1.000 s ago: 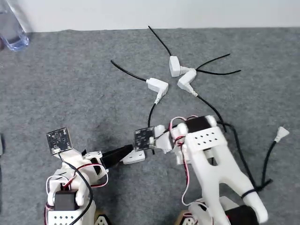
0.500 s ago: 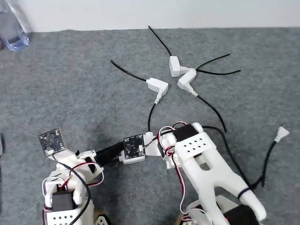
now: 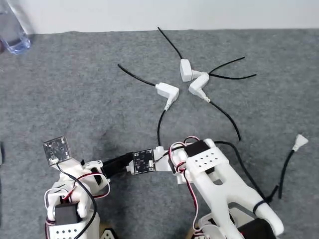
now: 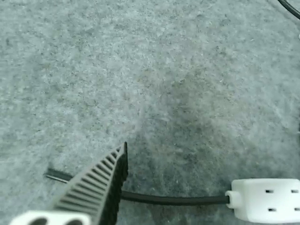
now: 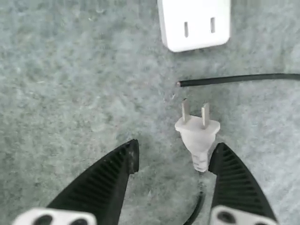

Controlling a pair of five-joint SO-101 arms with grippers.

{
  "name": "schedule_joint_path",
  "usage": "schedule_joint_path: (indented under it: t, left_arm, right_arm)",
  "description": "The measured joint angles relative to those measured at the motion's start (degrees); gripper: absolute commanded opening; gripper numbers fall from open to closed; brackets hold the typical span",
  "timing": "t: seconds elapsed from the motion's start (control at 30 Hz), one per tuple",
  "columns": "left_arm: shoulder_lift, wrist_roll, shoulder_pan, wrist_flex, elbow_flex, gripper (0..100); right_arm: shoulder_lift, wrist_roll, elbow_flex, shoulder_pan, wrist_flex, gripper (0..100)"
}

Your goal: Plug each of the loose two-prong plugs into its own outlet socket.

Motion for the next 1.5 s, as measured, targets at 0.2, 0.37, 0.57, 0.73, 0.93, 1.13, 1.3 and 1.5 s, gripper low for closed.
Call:
schedule_joint_path:
  t: [0.2, 0.37, 0.57, 0.73, 0.93, 1.13, 1.3, 1.5]
  left_arm:
    - [0.0, 0.0, 0.0, 0.0, 0.0, 65]
    - [0.0, 0.0, 0.0, 0.0, 0.0, 65]
    - [0.0, -0.2, 0.0, 0.7, 0.0, 65]
    - [0.0, -0.2, 0.0, 1.2, 0.0, 65]
    - [0.0, -0.2, 0.0, 1.2, 0.0, 65]
    - [0.0, -0.2, 0.0, 1.2, 0.0, 65]
    - [0.0, -0.2, 0.0, 1.2, 0.0, 65]
    - [0.0, -0.2, 0.0, 1.2, 0.0, 65]
  right_arm:
    - [0.0, 0.0, 0.3, -0.8, -1.1, 24.4]
    - [3.0, -0.1, 2.4, -1.8, -6.2, 24.4]
    - [9.2, 0.0, 0.1, -2.0, -8.0, 23.3]
    - [11.3, 0.0, -2.0, -1.3, -7.9, 20.3]
    - [11.4, 1.4, -2.4, 0.4, -7.9, 22.2]
    - [11.8, 2.5, -2.4, 1.1, -7.9, 21.9]
    - [11.8, 4.7, -2.4, 1.1, -7.9, 18.8]
    - [12.6, 6.9, -2.5, 1.2, -10.0, 12.0]
